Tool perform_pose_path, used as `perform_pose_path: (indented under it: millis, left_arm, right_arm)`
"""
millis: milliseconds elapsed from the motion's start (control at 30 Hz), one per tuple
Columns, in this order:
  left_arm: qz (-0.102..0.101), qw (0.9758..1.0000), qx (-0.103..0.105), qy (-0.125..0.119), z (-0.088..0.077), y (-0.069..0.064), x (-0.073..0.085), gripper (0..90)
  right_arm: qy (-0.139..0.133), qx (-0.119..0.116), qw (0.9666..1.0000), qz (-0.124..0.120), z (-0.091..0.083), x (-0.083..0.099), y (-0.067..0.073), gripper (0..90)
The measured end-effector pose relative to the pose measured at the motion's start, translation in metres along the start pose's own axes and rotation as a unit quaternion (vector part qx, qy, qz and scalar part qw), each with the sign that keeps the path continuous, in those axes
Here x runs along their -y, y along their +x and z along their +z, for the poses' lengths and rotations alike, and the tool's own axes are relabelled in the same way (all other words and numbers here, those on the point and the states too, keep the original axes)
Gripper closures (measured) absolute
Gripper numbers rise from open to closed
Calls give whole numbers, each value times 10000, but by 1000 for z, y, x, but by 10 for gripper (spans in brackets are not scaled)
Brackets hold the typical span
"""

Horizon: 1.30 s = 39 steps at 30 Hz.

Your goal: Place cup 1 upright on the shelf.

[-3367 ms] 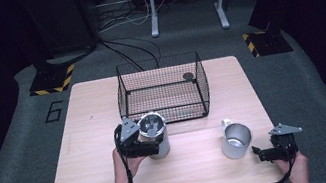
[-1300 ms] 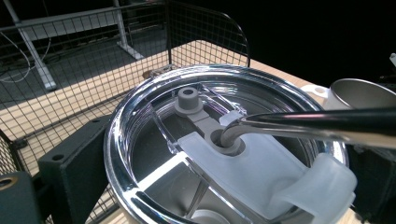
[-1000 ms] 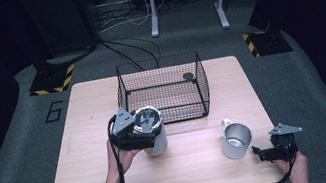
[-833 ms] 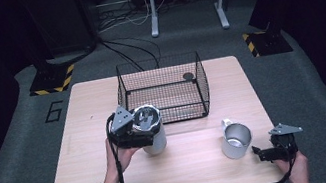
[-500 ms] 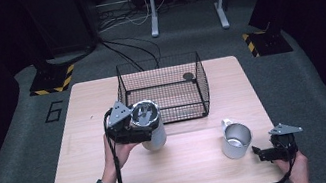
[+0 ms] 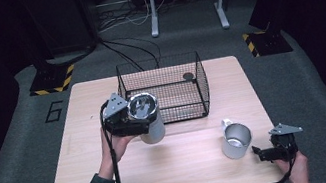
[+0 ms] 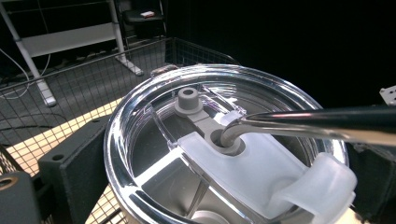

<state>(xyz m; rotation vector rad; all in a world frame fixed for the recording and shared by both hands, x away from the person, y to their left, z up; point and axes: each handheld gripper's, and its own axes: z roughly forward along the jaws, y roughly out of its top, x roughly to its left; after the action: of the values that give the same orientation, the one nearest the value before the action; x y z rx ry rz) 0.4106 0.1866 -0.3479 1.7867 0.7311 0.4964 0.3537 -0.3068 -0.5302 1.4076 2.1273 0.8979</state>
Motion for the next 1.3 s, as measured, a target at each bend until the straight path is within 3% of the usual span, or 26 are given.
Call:
perform_pose_path:
  millis: [533,1300]
  left_arm:
    - [26,10000,30,-80,-1,5,-23,41]
    - [101,9996,-256,-87,7,22,-46,41]
  right_arm:
    - [-1,1,10000,-1,0,0,0,0]
    - [-1,1,10000,0,0,0,0,0]
